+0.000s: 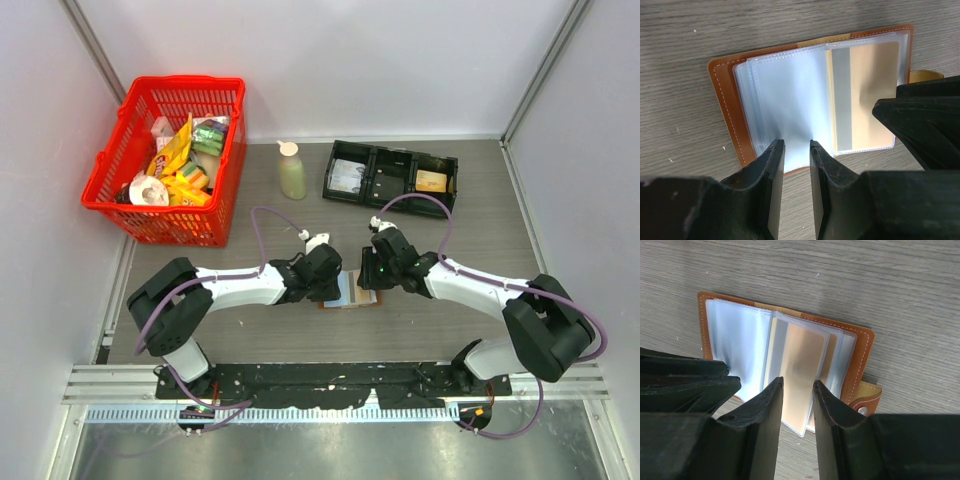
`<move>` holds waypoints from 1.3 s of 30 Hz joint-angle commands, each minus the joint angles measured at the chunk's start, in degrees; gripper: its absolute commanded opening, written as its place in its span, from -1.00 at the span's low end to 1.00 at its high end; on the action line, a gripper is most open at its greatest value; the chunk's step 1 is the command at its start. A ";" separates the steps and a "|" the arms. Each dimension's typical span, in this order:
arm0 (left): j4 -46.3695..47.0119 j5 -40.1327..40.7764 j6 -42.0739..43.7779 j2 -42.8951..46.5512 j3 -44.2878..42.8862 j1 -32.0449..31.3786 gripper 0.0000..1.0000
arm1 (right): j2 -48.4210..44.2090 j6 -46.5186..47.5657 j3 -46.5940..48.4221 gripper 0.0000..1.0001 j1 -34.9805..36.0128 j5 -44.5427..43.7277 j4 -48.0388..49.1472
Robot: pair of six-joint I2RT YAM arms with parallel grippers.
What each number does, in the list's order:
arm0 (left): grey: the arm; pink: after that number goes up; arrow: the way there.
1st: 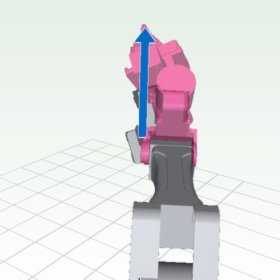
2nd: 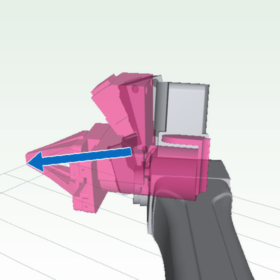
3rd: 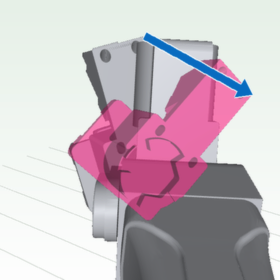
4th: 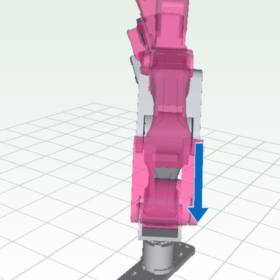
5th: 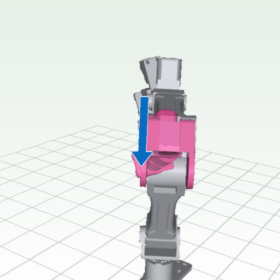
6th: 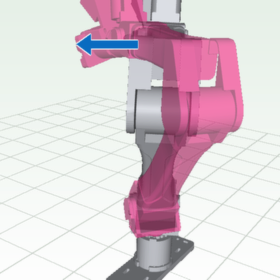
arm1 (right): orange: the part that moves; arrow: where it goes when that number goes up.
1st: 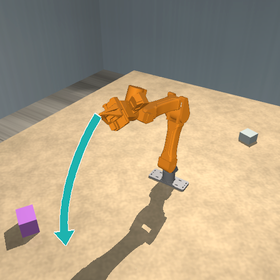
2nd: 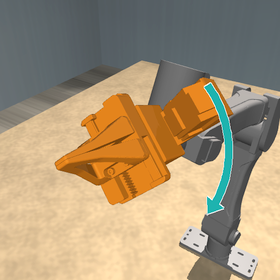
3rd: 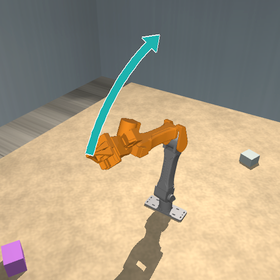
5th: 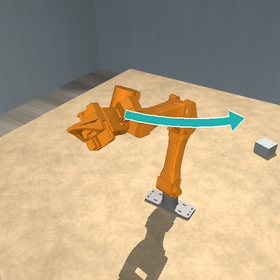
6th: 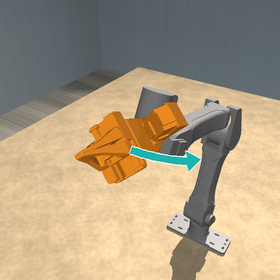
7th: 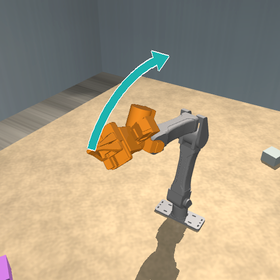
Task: Take the credit cards out of the card holder
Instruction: Remove the credit card from the card holder.
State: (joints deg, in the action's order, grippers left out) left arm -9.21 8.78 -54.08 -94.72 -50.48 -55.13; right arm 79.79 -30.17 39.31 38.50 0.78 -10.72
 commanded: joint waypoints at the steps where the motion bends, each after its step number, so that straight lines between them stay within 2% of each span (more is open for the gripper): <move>1: 0.42 -0.34 -0.67 -1.52 0.03 -0.41 -0.39 | -1.92 -1.12 1.03 -0.30 0.26 2.22 2.28; 18: 3.06 0.19 -1.81 0.67 2.05 -0.50 -0.40 | -1.57 -3.84 0.68 -0.40 0.35 16.18 12.65; 27: 4.82 7.04 -4.71 12.35 9.25 -0.41 -0.28 | 4.05 -5.42 1.90 -0.42 1.31 19.09 15.47; 34: 3.50 8.63 -4.98 22.37 12.86 -0.50 -0.21 | 5.64 -4.02 3.84 -0.39 1.67 17.77 14.15; 39: 5.16 7.40 -2.61 22.92 11.37 -0.41 -0.19 | 3.27 -3.84 1.83 -0.34 -0.52 16.80 14.23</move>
State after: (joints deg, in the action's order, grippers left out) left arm -6.17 15.20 -58.24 -71.85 -37.89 -55.40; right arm 85.89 -34.54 40.66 39.46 18.57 1.76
